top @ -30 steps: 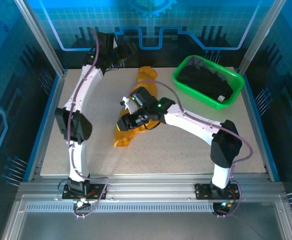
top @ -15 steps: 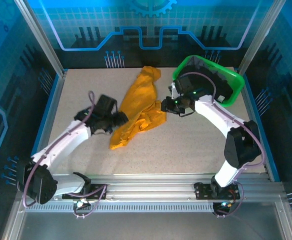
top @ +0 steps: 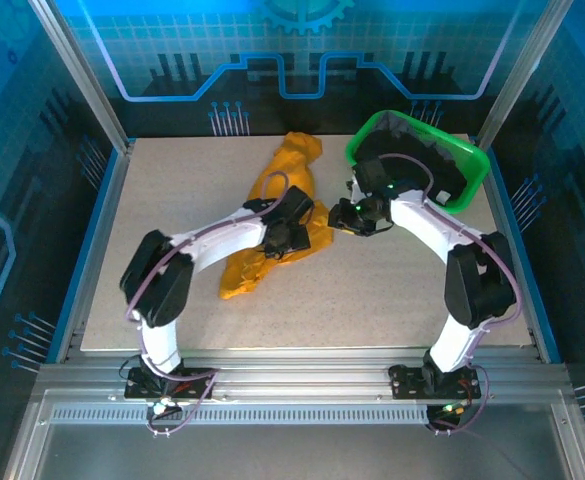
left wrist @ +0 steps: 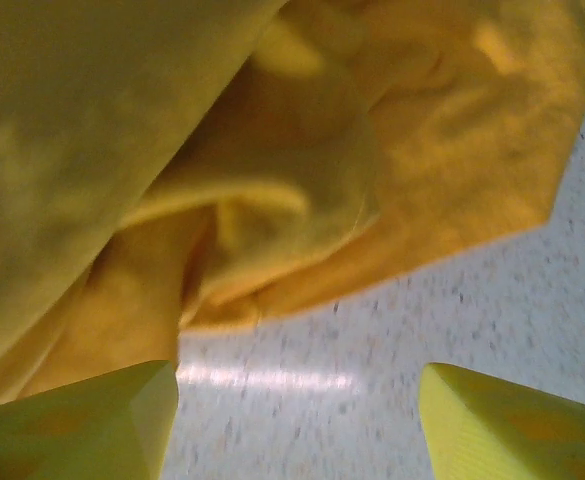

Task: Fold and stack the t-shirts

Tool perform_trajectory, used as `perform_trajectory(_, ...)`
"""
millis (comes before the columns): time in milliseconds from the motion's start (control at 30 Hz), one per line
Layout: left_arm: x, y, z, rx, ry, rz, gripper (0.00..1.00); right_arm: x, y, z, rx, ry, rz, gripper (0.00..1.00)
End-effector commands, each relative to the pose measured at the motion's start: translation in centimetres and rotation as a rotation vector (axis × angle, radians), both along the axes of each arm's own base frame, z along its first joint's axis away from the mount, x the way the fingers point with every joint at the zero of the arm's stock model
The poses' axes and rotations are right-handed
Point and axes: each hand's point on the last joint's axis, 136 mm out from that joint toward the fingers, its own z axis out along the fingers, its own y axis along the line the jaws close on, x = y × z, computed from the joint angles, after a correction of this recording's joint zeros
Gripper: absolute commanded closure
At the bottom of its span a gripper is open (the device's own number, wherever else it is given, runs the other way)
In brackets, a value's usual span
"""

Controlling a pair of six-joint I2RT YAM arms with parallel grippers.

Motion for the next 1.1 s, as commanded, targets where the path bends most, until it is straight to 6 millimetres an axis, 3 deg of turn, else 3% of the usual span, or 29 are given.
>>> perform_trajectory(0, 0.6, 0.8, -1.9, 0.191, 0.013, -0.107, 0.35, -0.9, -1.6, 1.7, 0.039, -0.007, -0.037, 0.59)
perform_trajectory(100, 1.3, 0.7, -2.8, 0.261, 0.001, -0.148, 0.41, -1.3, -2.4, 2.0, 0.047, -0.012, -0.053, 0.59)
perform_trajectory(200, 2.1, 1.3, -3.1, 0.331, -0.015, -0.166, 0.53, -1.7, -2.9, 1.9, 0.051, -0.007, -0.059, 0.59)
perform_trajectory(233, 2.4, 1.3, -3.0, 0.343, -0.023, -0.177, 0.61, -1.7, -3.0, 2.0, 0.053, -0.007, -0.058, 0.59)
perform_trajectory(333, 3.2, 1.6, -2.2, 0.372, -0.057, -0.182, 0.98, -1.8, -3.2, 2.0, 0.053, -0.005, -0.061, 0.59)
perform_trajectory(400, 3.9, 2.0, -0.1, 0.378, -0.115, -0.171, 1.0, -1.6, -3.1, 2.2, 0.056, -0.012, -0.061, 0.59)
perform_trajectory(500, 5.0, 2.8, 4.9, 0.351, -0.221, -0.125, 1.0, -1.3, -3.0, 2.6, 0.059, -0.023, -0.061, 0.59)
perform_trajectory(600, 6.6, 5.3, 9.9, 0.295, -0.293, -0.045, 1.0, -0.9, -3.0, 3.1, 0.063, -0.036, -0.062, 0.59)
perform_trajectory(767, 11.2, 9.4, 18.9, 0.168, -0.471, 0.024, 1.0, -0.1, -2.7, 3.8, 0.07, -0.052, -0.06, 0.6)
perform_trajectory(867, 14.1, 10.8, 25.2, 0.093, -0.617, 0.03, 1.0, 0.3, -2.7, 4.4, 0.075, -0.068, -0.067, 0.6)
perform_trajectory(967, 16.5, 10.9, 31.3, -0.012, -0.758, 0.017, 1.0, 0.6, -2.8, 5.0, 0.076, -0.089, -0.079, 0.6)
perform_trajectory(1067, 18.0, 8.6, 37.4, -0.192, -0.9, -0.076, 1.0, 0.7, -3.1, 5.7, 0.073, -0.113, -0.095, 0.6)
